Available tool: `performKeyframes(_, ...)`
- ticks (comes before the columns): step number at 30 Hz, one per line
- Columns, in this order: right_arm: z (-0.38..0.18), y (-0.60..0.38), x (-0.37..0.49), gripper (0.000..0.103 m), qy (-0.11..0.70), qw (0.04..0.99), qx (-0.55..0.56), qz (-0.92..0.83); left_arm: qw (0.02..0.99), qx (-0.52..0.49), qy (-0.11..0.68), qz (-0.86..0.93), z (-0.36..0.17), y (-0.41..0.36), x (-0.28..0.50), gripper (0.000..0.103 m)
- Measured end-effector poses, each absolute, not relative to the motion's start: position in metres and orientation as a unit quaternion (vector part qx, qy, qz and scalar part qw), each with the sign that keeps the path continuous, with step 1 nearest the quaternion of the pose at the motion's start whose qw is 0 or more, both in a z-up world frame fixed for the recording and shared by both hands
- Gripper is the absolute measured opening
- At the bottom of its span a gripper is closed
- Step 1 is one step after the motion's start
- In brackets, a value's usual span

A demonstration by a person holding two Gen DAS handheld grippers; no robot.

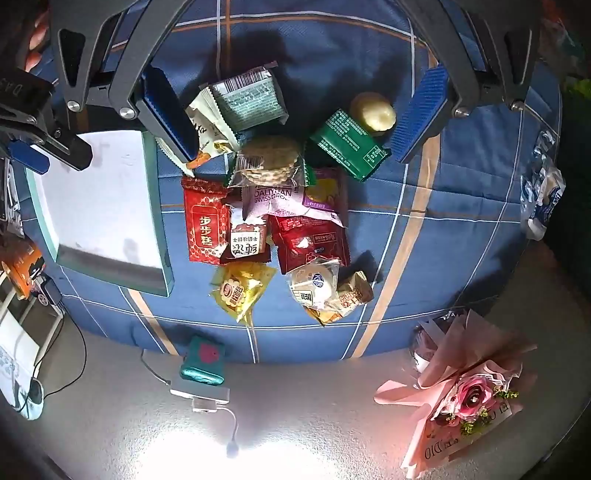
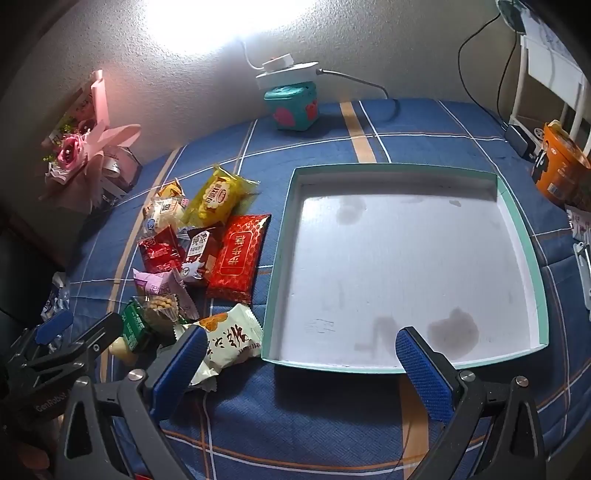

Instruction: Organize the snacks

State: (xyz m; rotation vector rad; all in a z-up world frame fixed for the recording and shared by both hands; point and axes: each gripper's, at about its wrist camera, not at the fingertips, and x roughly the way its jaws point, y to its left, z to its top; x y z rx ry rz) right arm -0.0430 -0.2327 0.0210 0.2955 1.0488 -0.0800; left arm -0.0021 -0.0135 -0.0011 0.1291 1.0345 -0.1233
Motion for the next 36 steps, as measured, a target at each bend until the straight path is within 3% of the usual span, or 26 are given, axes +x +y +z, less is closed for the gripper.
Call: performKeyframes(36, 0.0241, -0.2323, -0.0435, 0.103, 0.496, 0.856, 0.140, -0.037, 0.863, 0.061, 0.500, -0.045, -0.0033, -0.0094, 0.0017, 0.103)
